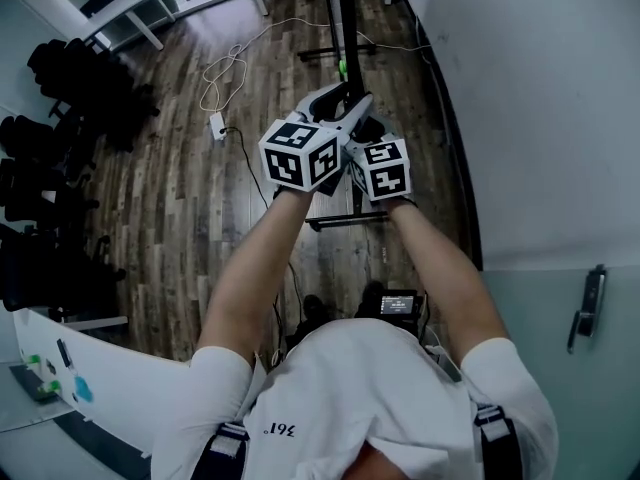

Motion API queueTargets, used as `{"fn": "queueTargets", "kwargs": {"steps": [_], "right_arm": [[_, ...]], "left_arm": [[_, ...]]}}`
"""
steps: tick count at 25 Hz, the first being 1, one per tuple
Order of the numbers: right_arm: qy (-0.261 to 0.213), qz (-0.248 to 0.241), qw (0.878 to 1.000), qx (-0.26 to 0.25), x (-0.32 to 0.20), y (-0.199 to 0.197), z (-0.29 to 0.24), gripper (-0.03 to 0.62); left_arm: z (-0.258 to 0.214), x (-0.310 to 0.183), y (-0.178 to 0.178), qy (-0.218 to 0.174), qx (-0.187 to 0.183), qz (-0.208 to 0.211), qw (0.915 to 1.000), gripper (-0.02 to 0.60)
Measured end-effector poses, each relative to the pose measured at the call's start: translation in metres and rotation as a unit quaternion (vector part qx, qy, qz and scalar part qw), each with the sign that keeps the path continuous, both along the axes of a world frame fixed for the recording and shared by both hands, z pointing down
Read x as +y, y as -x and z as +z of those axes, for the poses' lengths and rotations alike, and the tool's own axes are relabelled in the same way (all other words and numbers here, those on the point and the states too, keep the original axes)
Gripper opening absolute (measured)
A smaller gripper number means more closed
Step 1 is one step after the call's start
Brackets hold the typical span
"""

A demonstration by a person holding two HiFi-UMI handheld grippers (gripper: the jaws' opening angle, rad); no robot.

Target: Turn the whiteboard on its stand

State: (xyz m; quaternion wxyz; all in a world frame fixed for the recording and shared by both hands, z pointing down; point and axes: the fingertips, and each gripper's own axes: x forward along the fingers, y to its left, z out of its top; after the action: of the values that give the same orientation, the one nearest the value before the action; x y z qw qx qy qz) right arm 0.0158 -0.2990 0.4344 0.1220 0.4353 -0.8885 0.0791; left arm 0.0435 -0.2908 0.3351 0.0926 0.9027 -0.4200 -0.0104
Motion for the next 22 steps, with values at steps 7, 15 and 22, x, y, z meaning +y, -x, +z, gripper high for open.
{"fn": "queueTargets", "kwargs": {"steps": [7,15,22], "right_arm": [[0.000,0.011,1.000,0.002,0.002,-0.005,0.001,0.189],[0.003,0.023,1.000,0.007,0.019,-0.021,0.002,0.189],[-0.001,0.034,0.999,0.014,0.033,-0.040,0.007,0.189]], "left_arm": [[0.001,0.003,-0.004,0.001,0.010,0.020,0.9997,0.181],[0.000,0.022,-0.017,0.009,0.032,0.049,0.9983,0.176],[-0.006,0.040,-0.028,0.015,0.050,0.064,0.9966,0.160]]}}
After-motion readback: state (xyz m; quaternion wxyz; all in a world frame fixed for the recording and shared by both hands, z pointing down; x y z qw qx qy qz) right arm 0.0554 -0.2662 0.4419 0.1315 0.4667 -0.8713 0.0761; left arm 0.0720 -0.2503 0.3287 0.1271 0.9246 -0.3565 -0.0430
